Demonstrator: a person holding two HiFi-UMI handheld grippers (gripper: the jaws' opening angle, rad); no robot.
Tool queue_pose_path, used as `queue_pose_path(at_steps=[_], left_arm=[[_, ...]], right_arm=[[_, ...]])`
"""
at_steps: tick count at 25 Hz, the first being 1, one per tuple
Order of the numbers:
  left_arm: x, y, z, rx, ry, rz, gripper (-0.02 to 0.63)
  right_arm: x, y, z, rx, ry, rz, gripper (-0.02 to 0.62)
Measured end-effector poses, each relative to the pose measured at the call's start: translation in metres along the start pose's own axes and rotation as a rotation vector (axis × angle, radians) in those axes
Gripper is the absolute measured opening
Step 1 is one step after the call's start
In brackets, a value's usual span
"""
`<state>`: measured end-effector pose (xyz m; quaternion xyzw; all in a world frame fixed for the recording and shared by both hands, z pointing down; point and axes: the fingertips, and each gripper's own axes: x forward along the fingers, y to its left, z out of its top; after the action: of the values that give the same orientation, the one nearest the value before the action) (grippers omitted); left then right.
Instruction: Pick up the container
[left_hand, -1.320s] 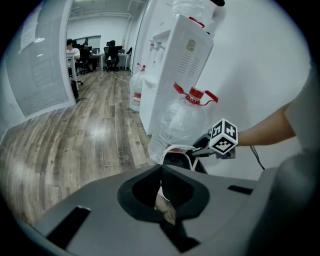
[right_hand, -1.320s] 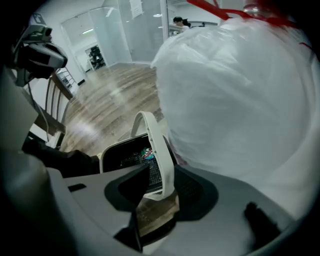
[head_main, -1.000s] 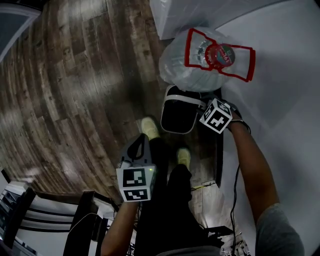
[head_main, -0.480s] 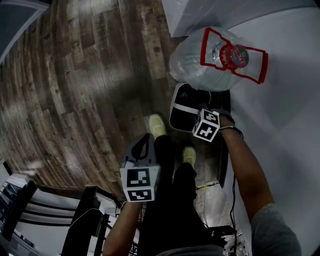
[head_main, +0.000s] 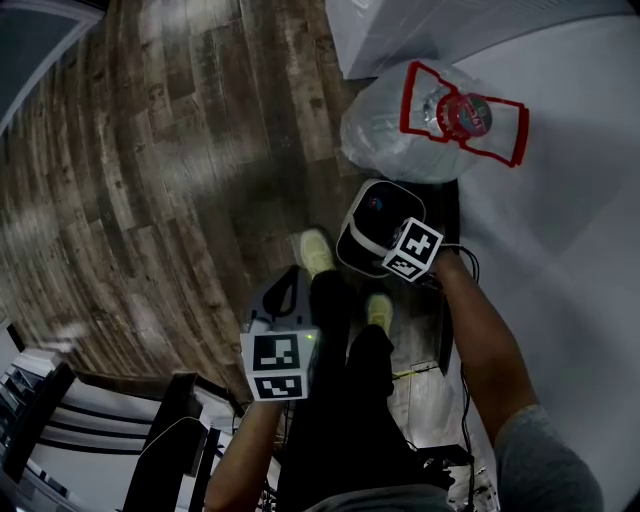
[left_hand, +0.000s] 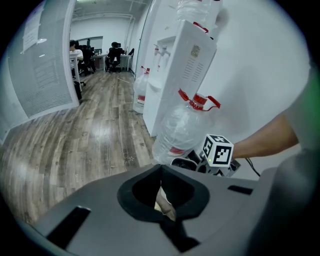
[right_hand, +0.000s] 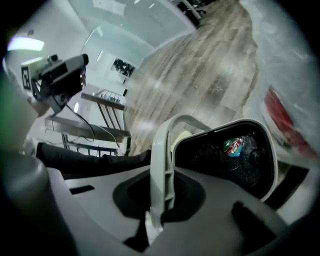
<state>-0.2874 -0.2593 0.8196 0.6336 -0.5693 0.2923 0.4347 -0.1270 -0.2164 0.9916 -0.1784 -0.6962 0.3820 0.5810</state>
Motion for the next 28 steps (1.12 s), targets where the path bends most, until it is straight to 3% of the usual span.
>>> queue_pose_path(at_steps=[6, 11, 16, 21, 28], left_arm=[[-0.028, -0.007, 0.013, 0.023, -0.007, -0.007, 0.015], [-0.067, -0.027, 0.041, 0.055, -0.033, -0.03, 0.015], [-0.117, -0.052, 0.064, 0.081, -0.053, -0.055, 0.015], [-0.187, -0.068, 0.098, 0.119, -0.118, -0.051, 0.015], [-0.266, -0.121, 0.107, 0.107, -0.193, -0.043, 0.015]], right_arm=[[-0.028, 0.04, -0.021, 0.198, -0.109, 0.073, 0.026], [-0.071, 0.109, -0.036, 0.301, -0.192, 0.148, 0.026], [-0.129, 0.175, -0.047, 0.411, -0.31, 0.165, 0.026], [-0.209, 0.235, -0.032, 0.447, -0.492, 0.146, 0.028], [-0.298, 0.315, -0.022, 0.476, -0.712, 0.168, 0.028]])
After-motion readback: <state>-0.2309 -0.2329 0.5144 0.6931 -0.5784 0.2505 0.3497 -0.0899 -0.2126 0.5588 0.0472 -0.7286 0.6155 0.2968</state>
